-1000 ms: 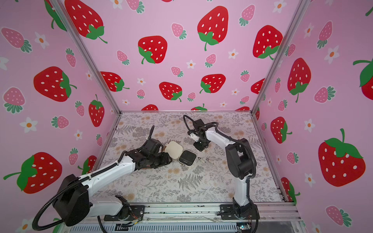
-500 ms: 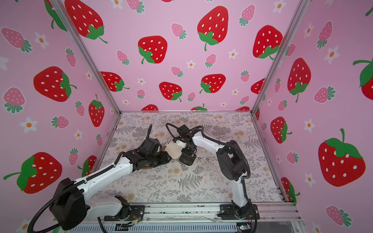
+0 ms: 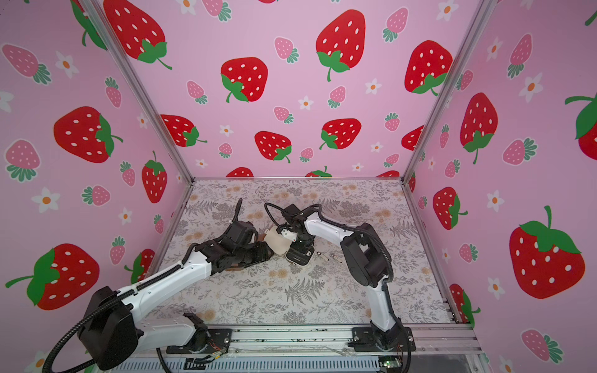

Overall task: Organize nail clipper sets
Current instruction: Place the nail clipper in the storage box.

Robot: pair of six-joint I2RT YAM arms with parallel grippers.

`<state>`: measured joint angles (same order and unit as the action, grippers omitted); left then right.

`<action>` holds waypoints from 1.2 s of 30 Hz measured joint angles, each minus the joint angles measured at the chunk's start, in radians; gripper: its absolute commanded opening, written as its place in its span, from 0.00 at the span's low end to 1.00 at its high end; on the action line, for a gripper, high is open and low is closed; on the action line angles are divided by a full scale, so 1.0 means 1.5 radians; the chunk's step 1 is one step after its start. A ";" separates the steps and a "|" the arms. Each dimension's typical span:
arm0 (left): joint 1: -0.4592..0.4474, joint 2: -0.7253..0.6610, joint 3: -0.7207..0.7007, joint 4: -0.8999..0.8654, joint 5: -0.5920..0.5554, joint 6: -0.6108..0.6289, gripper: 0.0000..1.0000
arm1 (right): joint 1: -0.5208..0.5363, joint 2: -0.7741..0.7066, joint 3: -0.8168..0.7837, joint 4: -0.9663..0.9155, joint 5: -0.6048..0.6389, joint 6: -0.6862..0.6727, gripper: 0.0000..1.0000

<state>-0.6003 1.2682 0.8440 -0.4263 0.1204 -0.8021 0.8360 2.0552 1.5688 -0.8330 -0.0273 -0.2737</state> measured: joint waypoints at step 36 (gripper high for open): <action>0.001 0.001 0.000 0.002 0.002 0.000 0.63 | 0.012 0.045 0.036 -0.054 0.052 0.030 0.04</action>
<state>-0.5995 1.2697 0.8436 -0.4229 0.1238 -0.8021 0.8547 2.1220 1.6222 -0.9142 0.0509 -0.2291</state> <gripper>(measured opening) 0.635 0.186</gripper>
